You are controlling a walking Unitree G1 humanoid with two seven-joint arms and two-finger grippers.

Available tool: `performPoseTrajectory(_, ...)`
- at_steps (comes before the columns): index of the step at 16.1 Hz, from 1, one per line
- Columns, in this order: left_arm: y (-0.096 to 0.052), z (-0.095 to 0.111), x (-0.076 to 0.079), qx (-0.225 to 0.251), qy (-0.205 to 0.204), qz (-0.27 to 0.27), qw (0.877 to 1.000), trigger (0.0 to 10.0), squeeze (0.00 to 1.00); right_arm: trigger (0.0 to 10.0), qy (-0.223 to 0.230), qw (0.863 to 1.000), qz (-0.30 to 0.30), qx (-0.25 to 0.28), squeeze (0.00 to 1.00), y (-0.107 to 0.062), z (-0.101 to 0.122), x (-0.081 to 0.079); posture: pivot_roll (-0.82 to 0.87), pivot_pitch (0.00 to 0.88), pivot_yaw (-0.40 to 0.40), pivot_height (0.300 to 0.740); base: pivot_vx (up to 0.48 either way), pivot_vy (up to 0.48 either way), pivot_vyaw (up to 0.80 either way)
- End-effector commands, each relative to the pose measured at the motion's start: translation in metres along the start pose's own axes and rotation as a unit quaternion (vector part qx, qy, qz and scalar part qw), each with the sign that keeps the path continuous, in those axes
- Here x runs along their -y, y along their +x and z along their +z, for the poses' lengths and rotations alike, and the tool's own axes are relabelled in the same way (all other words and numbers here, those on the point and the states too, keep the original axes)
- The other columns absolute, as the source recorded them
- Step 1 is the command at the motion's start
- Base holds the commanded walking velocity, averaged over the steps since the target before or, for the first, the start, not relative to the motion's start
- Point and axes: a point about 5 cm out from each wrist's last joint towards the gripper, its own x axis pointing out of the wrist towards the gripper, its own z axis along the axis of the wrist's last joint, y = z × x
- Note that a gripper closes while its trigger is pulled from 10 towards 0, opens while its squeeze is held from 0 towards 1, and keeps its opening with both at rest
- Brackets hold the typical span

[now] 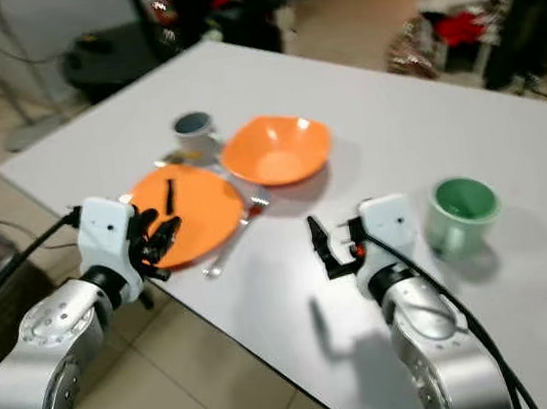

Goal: Setting the table

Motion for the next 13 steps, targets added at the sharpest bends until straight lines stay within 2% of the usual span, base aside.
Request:
performPoseTrajectory(1, -0.003, 0.001, -0.009, -0.006, 0.002, 0.016, 1.000, 10.0, 0.00, 10.0, 0.008, 1.000, 0.015, 0.001, 1.00, 0.003, 0.000, -0.008, 0.04, 0.000, 0.044, 0.740, 0.000, 0.000, 0.80)
performPoseTrajectory(6, -0.006, 0.000, -0.012, -0.007, -0.010, 0.025, 1.000, 10.0, 0.00, 10.0, 0.006, 1.000, 0.022, -0.002, 1.00, 0.004, -0.002, -0.008, 0.06, 0.000, 0.033, 0.740, 0.000, 0.000, 0.80)
performPoseTrajectory(8, -0.009, 0.002, -0.013, 0.017, 0.005, 0.046, 0.999, 10.0, 0.00, 10.0, 0.007, 1.000, 0.022, -0.002, 1.00, 0.007, -0.002, -0.008, 0.07, 0.000, 0.016, 0.740, 0.000, 0.000, 0.80)
performPoseTrajectory(10, -0.011, 0.001, -0.019, 0.025, 0.004, 0.077, 0.997, 10.0, 0.00, 10.0, 0.014, 1.000, 0.028, -0.004, 1.00, 0.010, -0.002, -0.008, 0.08, 0.000, 0.003, 0.740, 0.000, 0.000, 0.80)
performPoseTrajectory(13, -0.012, -0.001, -0.018, 0.019, 0.000, 0.081, 0.997, 10.0, 0.00, 10.0, 0.034, 0.999, 0.014, -0.002, 1.00, 0.012, -0.002, -0.005, 0.09, 0.000, -0.006, 0.740, 0.000, 0.000, 0.80)
